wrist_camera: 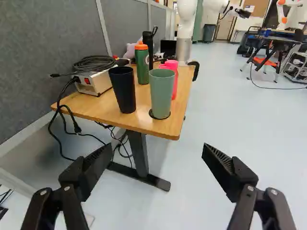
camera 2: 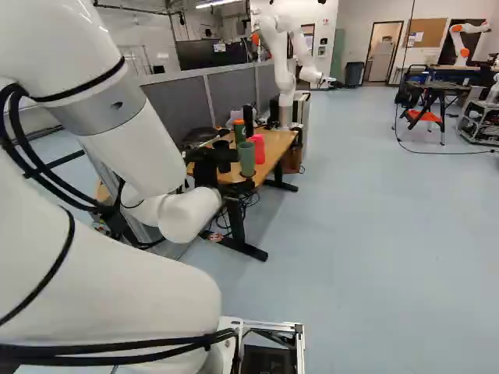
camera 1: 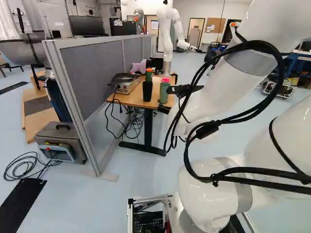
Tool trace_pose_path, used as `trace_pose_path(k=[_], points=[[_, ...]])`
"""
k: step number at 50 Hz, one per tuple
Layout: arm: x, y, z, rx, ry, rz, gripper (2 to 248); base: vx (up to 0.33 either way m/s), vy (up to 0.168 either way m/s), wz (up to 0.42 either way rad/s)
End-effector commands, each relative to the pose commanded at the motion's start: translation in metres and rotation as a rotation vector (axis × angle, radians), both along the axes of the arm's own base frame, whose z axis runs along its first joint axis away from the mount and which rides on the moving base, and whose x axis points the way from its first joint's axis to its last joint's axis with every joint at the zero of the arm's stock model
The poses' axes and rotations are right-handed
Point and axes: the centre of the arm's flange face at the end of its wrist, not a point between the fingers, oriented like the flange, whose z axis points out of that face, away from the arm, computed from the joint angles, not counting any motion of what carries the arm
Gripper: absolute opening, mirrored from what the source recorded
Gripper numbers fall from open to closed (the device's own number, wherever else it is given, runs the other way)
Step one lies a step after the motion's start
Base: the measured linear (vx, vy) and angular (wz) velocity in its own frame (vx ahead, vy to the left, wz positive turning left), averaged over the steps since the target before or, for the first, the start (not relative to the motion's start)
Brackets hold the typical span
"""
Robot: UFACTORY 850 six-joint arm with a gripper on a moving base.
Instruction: Place the green cup on the table
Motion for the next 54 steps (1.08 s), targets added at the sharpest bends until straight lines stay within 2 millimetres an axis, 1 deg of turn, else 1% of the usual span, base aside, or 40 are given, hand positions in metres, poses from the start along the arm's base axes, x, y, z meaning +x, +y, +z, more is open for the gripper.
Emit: trace_pose_path(k=[54], points=[[0.0000,0.0000,0.0000,0.000,0.000,0.000,247,0.000,0.000,0.000]])
